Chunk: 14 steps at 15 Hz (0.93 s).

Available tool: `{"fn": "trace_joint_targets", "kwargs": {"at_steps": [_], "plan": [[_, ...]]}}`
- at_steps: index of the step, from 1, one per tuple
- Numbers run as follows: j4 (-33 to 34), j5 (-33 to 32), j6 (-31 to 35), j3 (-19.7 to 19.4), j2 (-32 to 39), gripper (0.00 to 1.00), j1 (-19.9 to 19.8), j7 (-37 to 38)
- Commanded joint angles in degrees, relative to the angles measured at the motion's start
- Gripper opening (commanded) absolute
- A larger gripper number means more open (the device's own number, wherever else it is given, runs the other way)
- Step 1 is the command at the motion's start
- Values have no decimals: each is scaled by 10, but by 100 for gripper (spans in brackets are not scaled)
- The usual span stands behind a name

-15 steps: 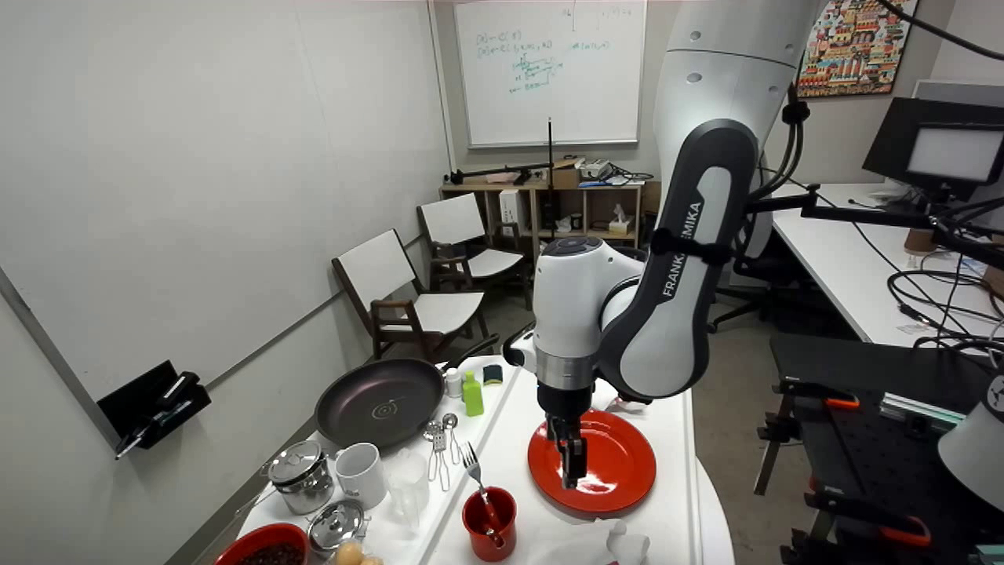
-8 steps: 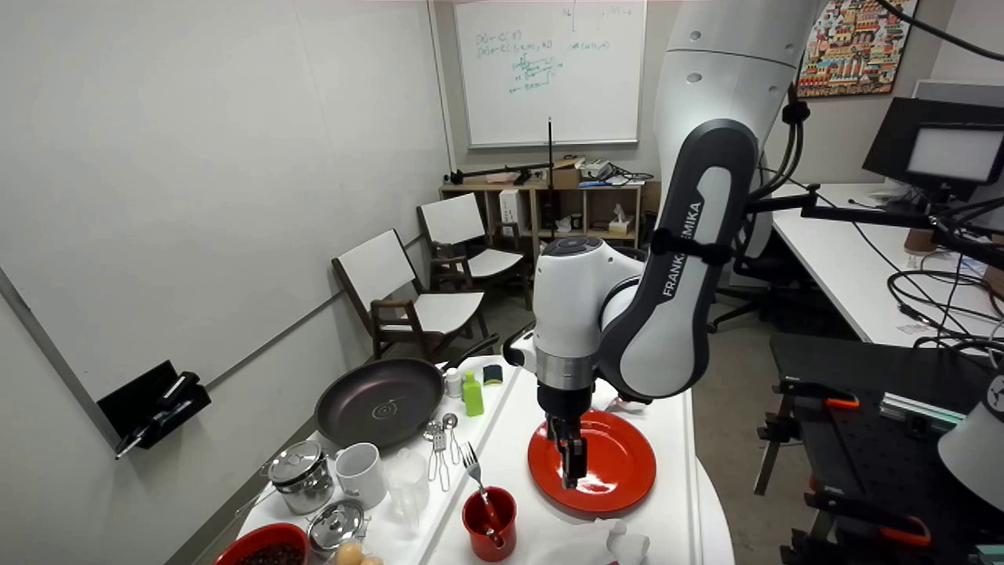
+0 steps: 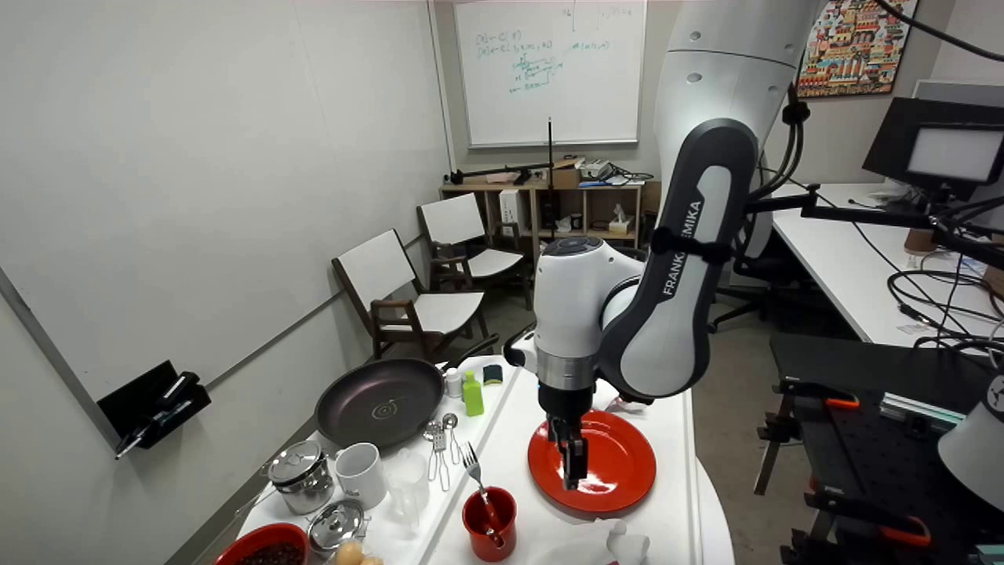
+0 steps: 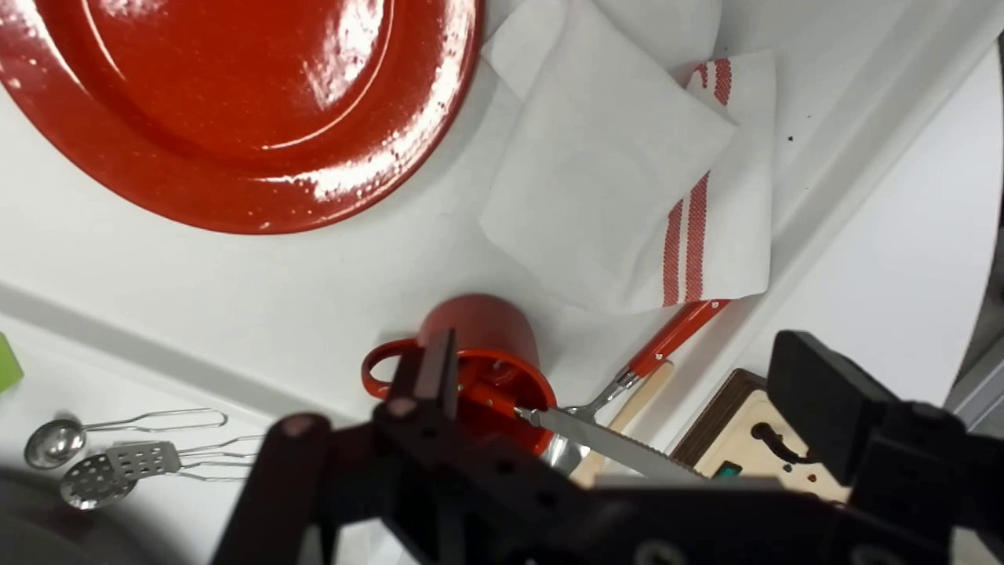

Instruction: Wipe the red plate with the towel on the left, and then shift the red cup to the rear

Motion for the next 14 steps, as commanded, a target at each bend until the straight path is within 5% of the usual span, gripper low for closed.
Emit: {"fn": "trace_joint_targets", "kwargs": {"at_steps": [1,14], "plan": [[5,-8,5,36,21,100,-37,-16],[21,-43,68,11,135,100,-17,-10]]}}
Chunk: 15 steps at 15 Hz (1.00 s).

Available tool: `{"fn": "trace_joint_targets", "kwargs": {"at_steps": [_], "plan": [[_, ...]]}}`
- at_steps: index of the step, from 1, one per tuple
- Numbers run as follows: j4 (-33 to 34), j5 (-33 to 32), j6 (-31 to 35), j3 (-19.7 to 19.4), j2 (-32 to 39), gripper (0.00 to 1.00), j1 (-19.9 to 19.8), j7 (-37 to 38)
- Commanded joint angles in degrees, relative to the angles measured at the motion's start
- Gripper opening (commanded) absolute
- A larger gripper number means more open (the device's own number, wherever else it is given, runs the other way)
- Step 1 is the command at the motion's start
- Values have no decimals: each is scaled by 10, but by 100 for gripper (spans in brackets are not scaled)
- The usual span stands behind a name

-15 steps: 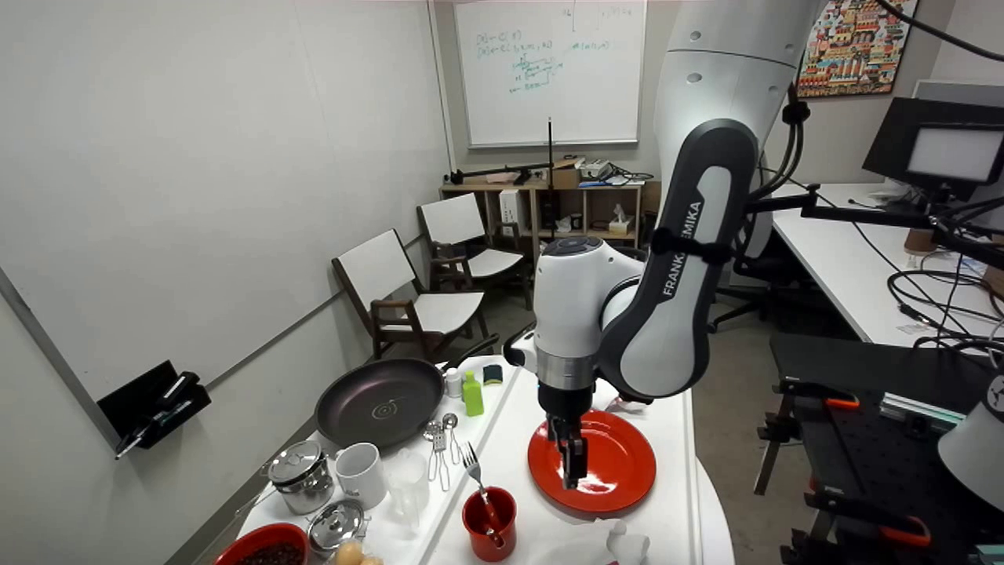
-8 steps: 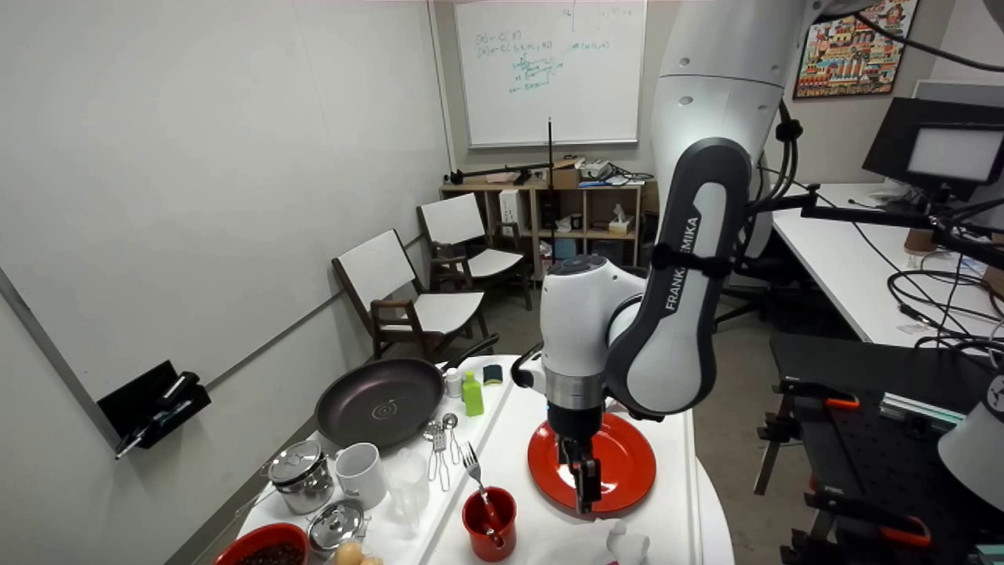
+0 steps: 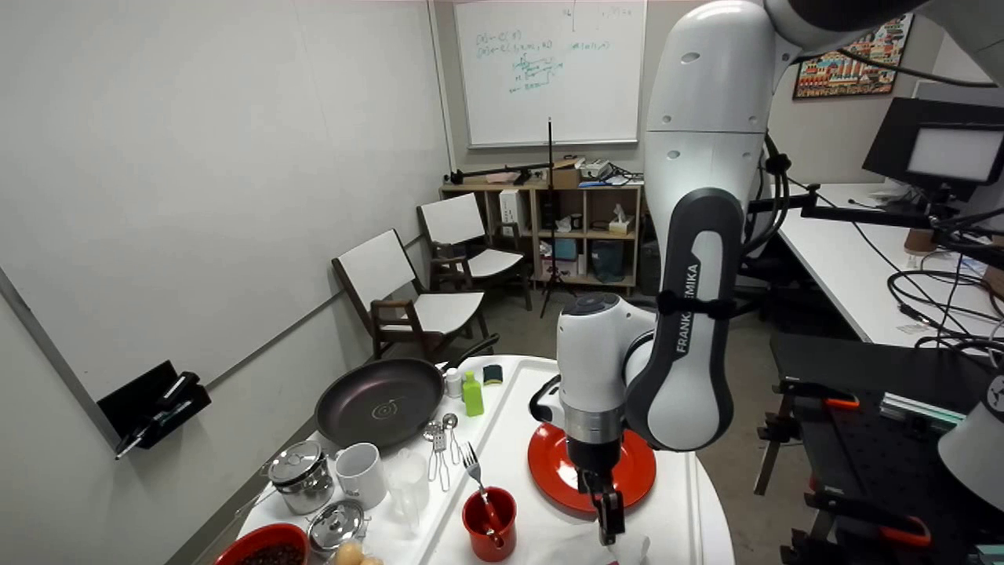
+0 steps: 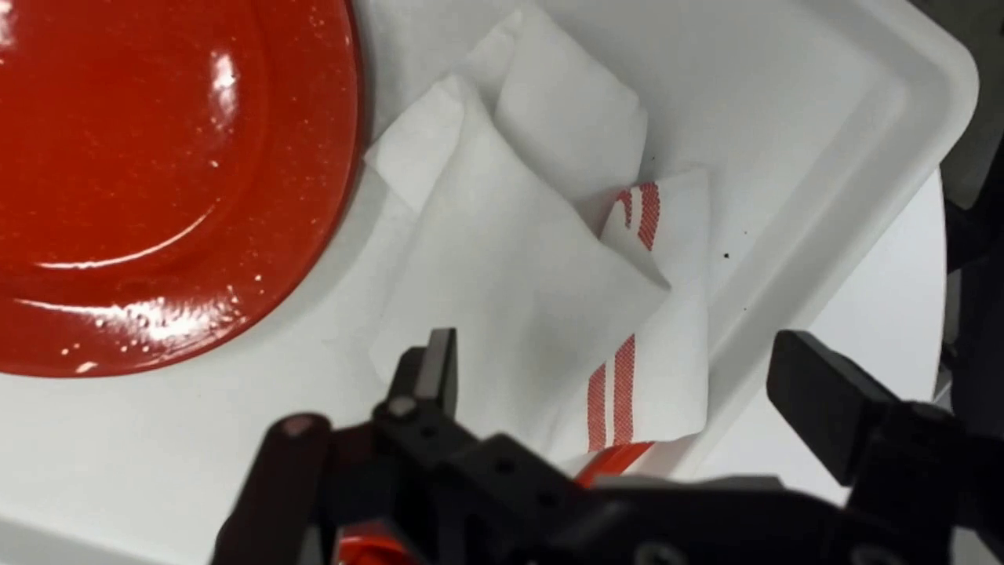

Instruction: Wipe the red plate with the towel on the left, and then shift the red cup to the rear

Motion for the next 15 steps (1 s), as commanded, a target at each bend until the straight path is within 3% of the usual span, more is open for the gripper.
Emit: {"fn": "trace_joint_targets", "kwargs": {"at_steps": [1,8,15], "plan": [[18,-27,37,-27,42,100,19,9],[45,-46,93,-93,109,100,71,21],[91,-46,102,-144,171,100,130,29]]}}
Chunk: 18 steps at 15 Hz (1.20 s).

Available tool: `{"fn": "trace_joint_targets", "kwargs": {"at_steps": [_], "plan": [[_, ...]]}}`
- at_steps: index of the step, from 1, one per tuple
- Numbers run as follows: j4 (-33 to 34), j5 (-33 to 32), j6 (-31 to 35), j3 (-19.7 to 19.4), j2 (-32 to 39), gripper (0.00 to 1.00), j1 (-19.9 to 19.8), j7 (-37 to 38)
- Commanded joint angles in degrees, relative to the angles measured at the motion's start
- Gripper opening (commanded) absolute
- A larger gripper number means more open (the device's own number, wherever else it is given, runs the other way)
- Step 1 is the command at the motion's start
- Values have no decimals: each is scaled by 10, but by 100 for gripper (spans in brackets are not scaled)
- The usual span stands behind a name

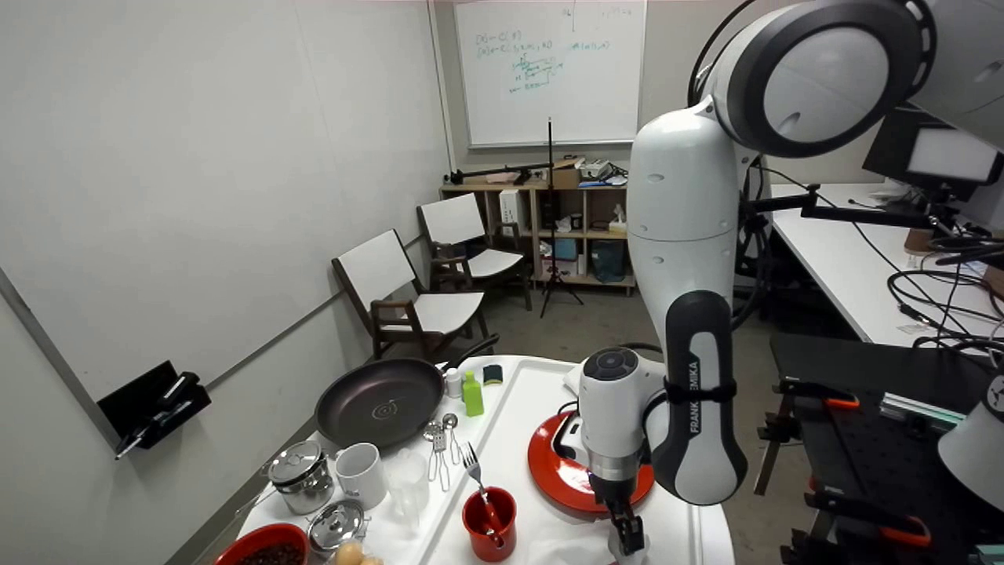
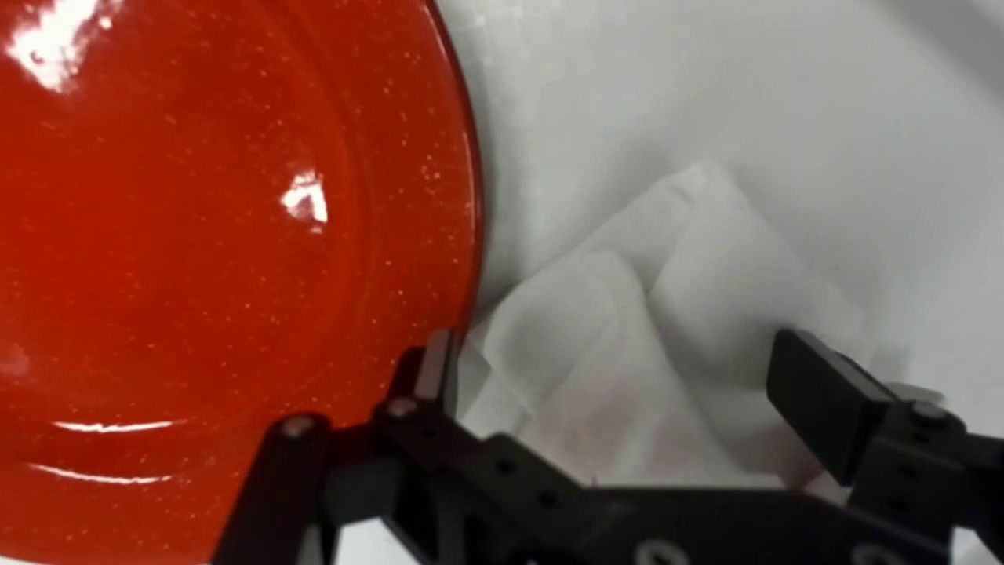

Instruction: Wipe the red plate with the towel on the left, and then shift the red cup to the rear

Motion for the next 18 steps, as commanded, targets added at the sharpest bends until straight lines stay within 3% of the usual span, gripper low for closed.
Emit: {"fn": "trace_joint_targets", "kwargs": {"at_steps": [1,8,13,14,15,18], "plan": [[29,-18,17,-21,33,100,32,22],[21,-15,56,-26,26,100,74,25],[38,-12,49,-27,37,100,77,32],[40,-14,49,-26,38,75,74,31],[42,-14,49,-26,39,74,72,31],[46,-15,48,-27,42,51,68,30]]}}
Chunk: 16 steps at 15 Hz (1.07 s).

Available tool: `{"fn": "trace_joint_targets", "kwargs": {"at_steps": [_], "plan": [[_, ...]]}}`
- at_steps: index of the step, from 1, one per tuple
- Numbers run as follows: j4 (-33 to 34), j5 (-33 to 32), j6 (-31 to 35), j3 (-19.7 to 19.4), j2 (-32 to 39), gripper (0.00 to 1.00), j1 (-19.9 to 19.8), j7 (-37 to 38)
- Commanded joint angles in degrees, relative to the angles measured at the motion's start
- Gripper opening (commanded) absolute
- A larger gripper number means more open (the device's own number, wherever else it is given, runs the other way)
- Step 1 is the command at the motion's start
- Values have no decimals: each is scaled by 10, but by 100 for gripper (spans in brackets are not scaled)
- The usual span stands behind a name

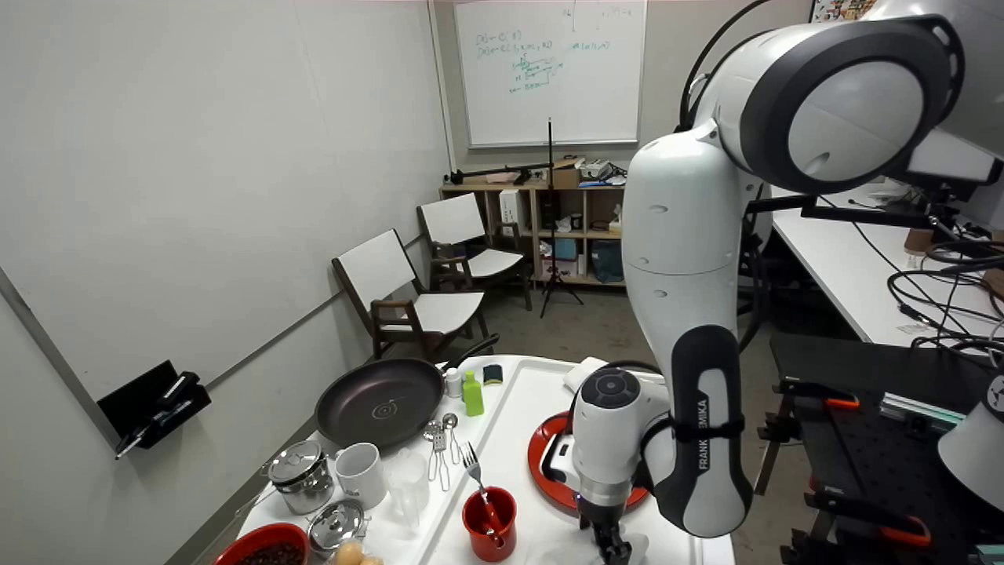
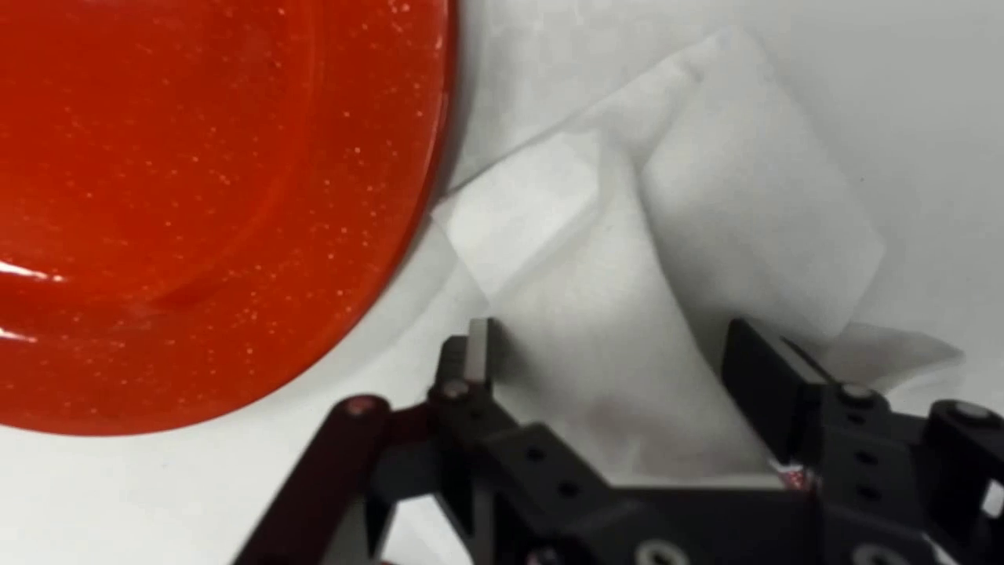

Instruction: Wipe the red plate with the towel on the left, and then shift the red cup to the rear

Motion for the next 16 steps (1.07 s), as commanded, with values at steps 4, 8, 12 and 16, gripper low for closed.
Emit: {"fn": "trace_joint_targets", "kwargs": {"at_steps": [4,8,12,16], "plan": [[20,-15,3,-5,16,21,-4,16],[3,-20,18,-3,2,0,-6,13],[-34,-23,57,-3,-26,1,-7,10],[-82,-20,111,-10,-61,1,-11,10]]}}
